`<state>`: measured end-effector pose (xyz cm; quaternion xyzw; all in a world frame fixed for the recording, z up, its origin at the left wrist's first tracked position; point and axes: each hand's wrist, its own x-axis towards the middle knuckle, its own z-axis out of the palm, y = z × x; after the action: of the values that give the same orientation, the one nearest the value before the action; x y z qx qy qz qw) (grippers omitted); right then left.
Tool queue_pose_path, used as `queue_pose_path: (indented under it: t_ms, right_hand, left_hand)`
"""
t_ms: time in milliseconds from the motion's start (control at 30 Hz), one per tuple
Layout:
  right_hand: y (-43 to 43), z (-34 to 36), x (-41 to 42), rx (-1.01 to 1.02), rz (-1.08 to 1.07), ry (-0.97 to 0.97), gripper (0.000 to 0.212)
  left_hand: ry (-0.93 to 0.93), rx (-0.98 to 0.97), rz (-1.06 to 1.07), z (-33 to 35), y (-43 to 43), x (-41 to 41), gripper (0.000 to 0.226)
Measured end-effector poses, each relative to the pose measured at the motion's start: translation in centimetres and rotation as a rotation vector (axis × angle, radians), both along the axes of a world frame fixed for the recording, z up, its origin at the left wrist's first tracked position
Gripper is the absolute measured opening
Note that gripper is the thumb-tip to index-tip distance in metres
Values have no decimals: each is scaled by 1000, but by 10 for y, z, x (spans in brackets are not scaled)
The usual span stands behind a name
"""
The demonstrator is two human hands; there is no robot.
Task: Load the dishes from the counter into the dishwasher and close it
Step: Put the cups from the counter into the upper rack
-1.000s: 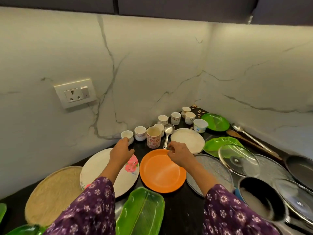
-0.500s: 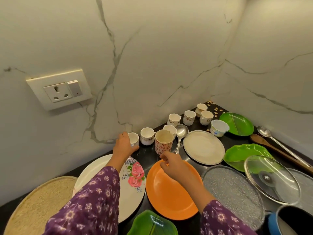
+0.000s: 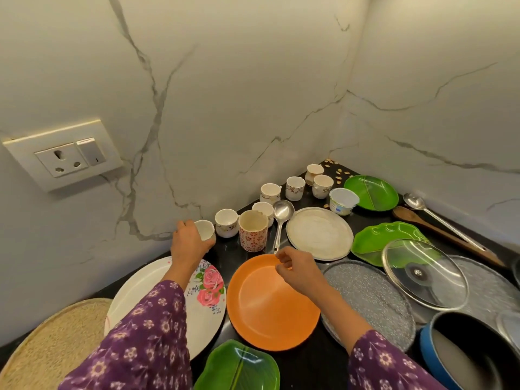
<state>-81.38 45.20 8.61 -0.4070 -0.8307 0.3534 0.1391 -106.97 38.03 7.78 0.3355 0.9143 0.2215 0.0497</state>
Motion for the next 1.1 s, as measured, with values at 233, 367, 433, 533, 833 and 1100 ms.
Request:
queue_pose_path:
  t_ms: [233,367,433,533,833,1100]
  right_hand:
    - [-19,22,63,-147,-214,170,22]
    - [-36,35,121,-443,-401,392,18]
    - [-46,45,160,-589,-521,543,24]
    - [-62,53,231,-807,-702,778,44]
    - [-174,41,459,-932,-1022,1094,79]
    - [-303,19,620,-864,-1247,1462,52]
  left_hand:
    - [9,163,-219,60,-20,87,68]
    - [-2,194,-488,83,-14,169,63]
    - [13,182,-629,92,-7,220,63]
    - [-49,205,-815,96,-4,302,61]
    - [-123,126,-1413,79,-47,555,66]
    - [-181,65,-1766,65,-143,749,71]
